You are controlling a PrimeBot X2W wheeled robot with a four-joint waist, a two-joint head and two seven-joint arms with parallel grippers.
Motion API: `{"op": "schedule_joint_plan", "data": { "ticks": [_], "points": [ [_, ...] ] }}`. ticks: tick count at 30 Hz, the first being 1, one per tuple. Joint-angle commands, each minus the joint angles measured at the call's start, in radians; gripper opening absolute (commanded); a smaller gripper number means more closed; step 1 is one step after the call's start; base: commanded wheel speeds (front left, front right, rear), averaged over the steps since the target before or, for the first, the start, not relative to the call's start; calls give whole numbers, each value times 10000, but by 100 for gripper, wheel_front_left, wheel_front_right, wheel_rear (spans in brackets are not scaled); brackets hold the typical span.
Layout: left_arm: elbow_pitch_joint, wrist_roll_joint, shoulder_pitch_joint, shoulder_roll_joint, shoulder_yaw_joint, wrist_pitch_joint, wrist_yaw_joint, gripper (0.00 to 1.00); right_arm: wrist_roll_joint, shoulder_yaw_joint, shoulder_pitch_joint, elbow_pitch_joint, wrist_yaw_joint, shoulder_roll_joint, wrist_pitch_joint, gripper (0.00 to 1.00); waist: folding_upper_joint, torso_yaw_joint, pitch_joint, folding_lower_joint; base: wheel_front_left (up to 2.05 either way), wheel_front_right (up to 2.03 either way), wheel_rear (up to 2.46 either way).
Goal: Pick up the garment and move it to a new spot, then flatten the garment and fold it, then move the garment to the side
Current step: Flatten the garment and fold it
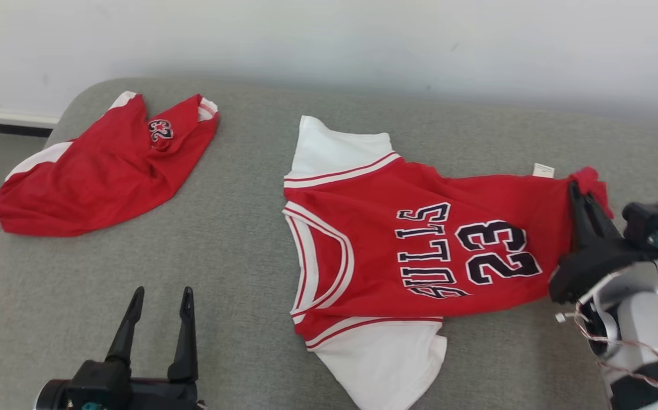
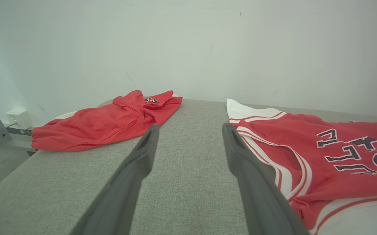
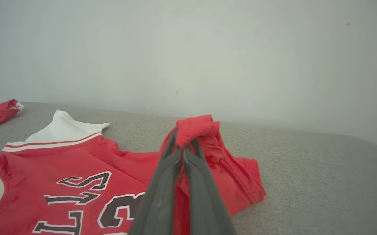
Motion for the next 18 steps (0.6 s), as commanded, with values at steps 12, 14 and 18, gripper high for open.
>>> {"op": "schedule_joint_plan", "data": {
  "ticks": [12,14,18],
  "points": [
    [449,-265,-419,-25,-486,-33,18,100,-281,904,-2672,4690,6,172,-1477,100,0,966,227,0,0,0,0],
    [425,-205,-296,-12,-346,-33,17,100,-113,1077,-2756,5114,6,139,-1902,100,0,793,106,0,0,0,0],
    [335,-160,-193,14,-216,-33,17,100,139,1113,-2610,5172,6,-48,-2139,100,0,574,20,0,0,0,0]
  ]
}}
